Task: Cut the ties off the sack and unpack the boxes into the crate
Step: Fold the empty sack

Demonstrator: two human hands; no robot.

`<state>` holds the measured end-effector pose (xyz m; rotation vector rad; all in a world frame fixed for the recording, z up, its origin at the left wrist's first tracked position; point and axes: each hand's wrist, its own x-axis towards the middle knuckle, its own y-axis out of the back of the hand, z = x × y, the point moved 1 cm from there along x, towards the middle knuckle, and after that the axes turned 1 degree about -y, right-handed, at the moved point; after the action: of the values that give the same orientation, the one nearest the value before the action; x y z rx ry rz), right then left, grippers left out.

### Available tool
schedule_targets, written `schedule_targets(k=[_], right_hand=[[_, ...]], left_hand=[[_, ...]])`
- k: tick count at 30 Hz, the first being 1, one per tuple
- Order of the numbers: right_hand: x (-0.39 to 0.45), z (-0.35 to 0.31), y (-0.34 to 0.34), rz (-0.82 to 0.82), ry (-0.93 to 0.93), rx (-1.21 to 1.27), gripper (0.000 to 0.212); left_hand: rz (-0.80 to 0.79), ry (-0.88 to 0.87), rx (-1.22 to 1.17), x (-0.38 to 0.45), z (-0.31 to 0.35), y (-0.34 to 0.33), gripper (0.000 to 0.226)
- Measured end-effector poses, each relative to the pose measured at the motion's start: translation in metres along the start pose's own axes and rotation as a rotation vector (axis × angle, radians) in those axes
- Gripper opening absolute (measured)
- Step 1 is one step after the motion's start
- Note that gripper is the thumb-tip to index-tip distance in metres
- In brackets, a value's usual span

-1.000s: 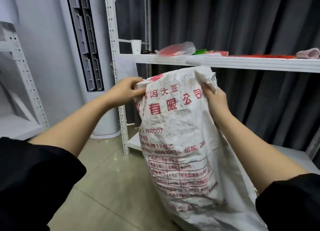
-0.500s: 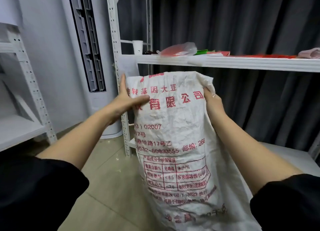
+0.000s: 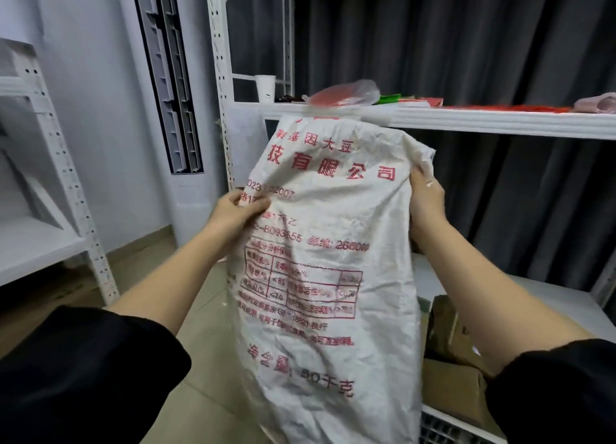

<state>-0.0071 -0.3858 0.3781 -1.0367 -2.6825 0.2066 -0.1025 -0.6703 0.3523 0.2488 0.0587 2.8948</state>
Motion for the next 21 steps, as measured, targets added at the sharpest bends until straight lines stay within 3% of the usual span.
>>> schedule_targets(k=[2, 3, 5, 8, 10, 12, 16, 21], right_hand=[[0.001, -0.002, 0.006, -0.020, -0.122, 0.010, 0.032], [0.004, -0.004, 0.008, -0.026, -0.154, -0.019, 0.041], [0.008, -0.006, 0.007, -0.032, -0.190, -0.070, 0.055], [0.005, -0.007, -0.003, -0.047, -0.242, -0.067, 0.062], [0.009, -0.010, -0.003, -0.064, -0.246, 0.021, 0.059], [0.013, -0.017, 0.007, -0.275, -0.223, 0.066, 0.052], [0.009, 0.009, 0.027, -0.790, -0.324, -0.295, 0.068], [-0.008, 0.035, 0.017, -0.864, -0.401, -0.290, 0.057]], left_hand=[[-0.255, 0.136, 0.000, -0.005, -0.013, 0.013, 0.068], [-0.360, 0.175, 0.078, -0.011, -0.021, 0.015, 0.070], [-0.445, 0.188, 0.160, -0.022, -0.038, 0.009, 0.053], [-0.358, 0.171, 0.012, -0.026, -0.048, -0.012, 0.053], [-0.209, 0.157, -0.035, -0.021, -0.045, -0.016, 0.031], [-0.086, 0.126, -0.067, -0.012, -0.040, -0.011, 0.019], [0.015, 0.090, -0.240, -0.001, -0.027, -0.005, 0.026], [0.074, 0.119, -0.250, 0.002, -0.026, -0.007, 0.022]])
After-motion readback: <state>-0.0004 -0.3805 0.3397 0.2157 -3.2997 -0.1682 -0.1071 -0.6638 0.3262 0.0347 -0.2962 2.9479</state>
